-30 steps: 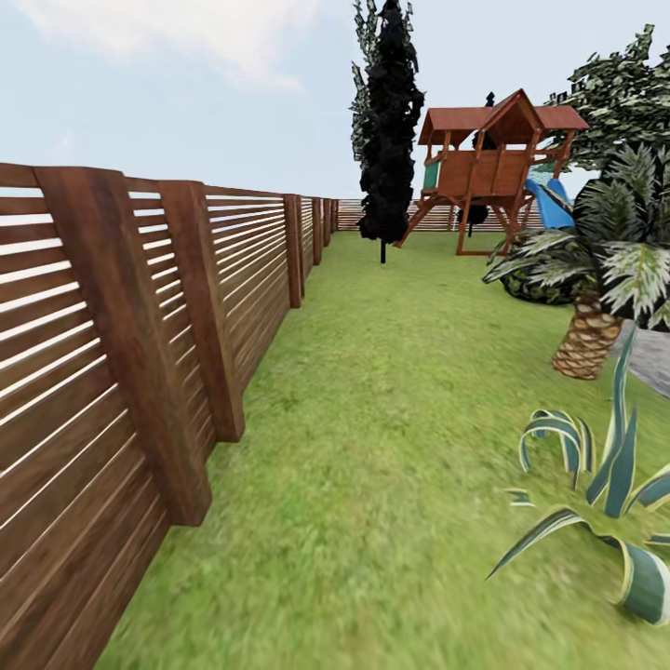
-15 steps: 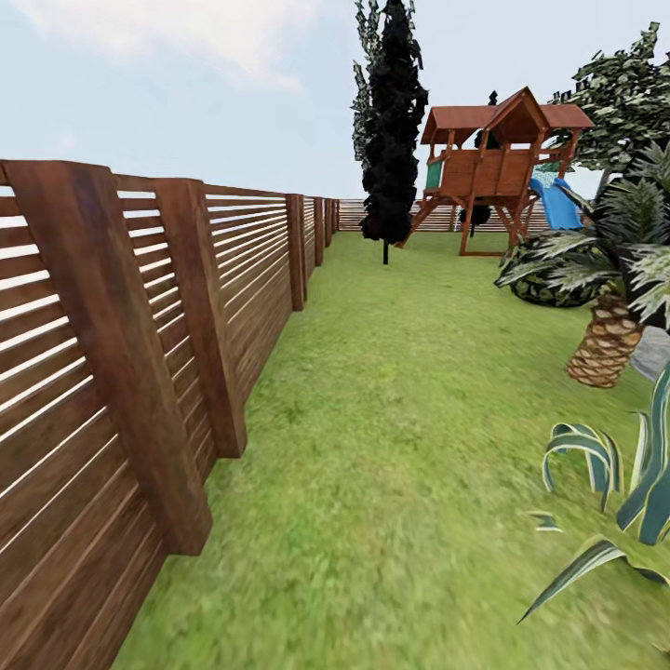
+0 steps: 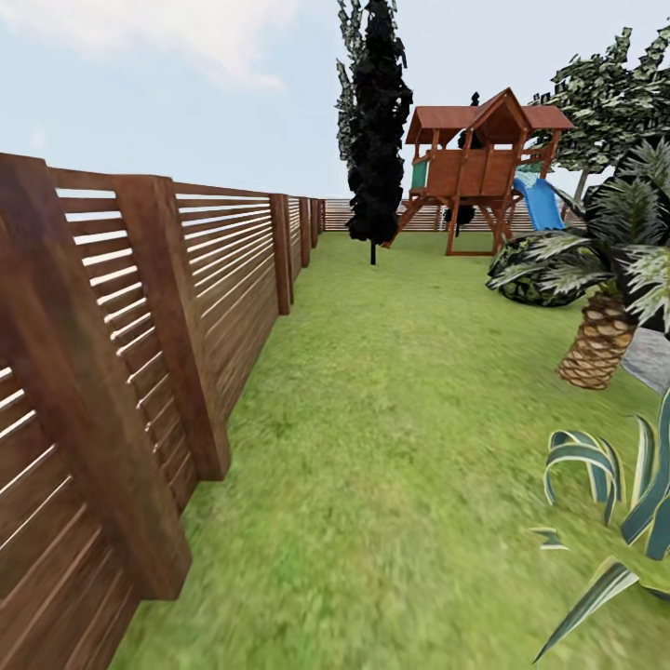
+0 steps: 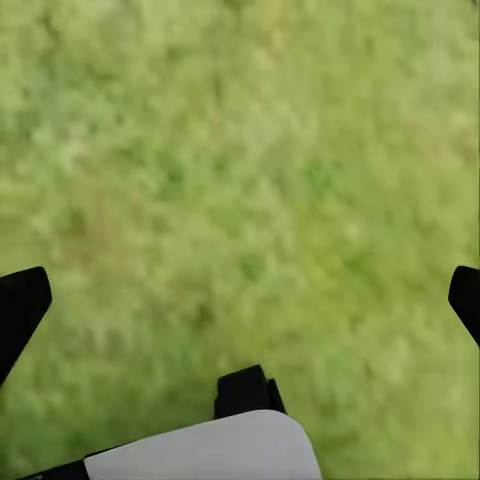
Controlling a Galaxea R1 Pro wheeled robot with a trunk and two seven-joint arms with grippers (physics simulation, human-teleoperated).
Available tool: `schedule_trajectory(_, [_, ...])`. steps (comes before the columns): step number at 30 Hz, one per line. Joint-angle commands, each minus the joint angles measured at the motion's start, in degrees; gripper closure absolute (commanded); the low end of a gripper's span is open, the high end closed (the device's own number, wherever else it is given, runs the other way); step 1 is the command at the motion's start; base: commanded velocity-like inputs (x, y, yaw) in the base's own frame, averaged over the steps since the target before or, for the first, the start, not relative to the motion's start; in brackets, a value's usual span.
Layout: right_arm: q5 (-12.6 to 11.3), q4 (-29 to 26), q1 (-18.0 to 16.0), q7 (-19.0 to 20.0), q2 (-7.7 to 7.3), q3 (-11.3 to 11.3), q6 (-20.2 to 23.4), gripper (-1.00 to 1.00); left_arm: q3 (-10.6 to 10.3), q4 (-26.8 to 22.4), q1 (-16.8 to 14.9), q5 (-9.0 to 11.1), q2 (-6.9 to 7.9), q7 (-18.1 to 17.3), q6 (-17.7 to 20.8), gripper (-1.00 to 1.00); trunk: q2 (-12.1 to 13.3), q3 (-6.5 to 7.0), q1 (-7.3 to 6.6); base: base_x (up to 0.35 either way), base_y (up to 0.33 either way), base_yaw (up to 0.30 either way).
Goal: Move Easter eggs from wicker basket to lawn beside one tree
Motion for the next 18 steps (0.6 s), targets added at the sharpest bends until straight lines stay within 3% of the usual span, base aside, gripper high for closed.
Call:
schedule_trajectory(1, [-0.6, 0.0, 0.0, 0.0, 0.0, 0.0, -0.1, -1.0, -0.4, -0.1, 0.0, -0.1, 0.04, 0.6, -0.1, -1.0, 0.0, -0.04, 0.04, 0.336, 0.001, -0.004])
schedule_trajectory(4, [-0.6, 0.0, 0.0, 0.0, 0.0, 0.0, -0.2, -1.0, -0.4, -0.1, 0.0, -0.1, 0.04, 0.6, -0.1, -1.0, 0.0, -0.04, 0.04, 0.336, 0.0, -0.039])
schedule_trajectory(12, [-0.6, 0.0, 0.0, 0.0, 0.0, 0.1, -0.1, -1.0, -0.5, 0.6, 0.0, -0.1, 0.03, 0.6, -0.1, -1.0, 0.0, -0.04, 0.04, 0.336, -0.035, -0.199])
schedule_trajectory(18, [-0.6, 0.0, 0.0, 0.0, 0.0, 0.0, -0.2, -1.0, -0.5, 0.6, 0.0, -0.1, 0.04, 0.6, -0.1, -1.0, 0.0, -0.04, 0.04, 0.336, -0.016, -0.029])
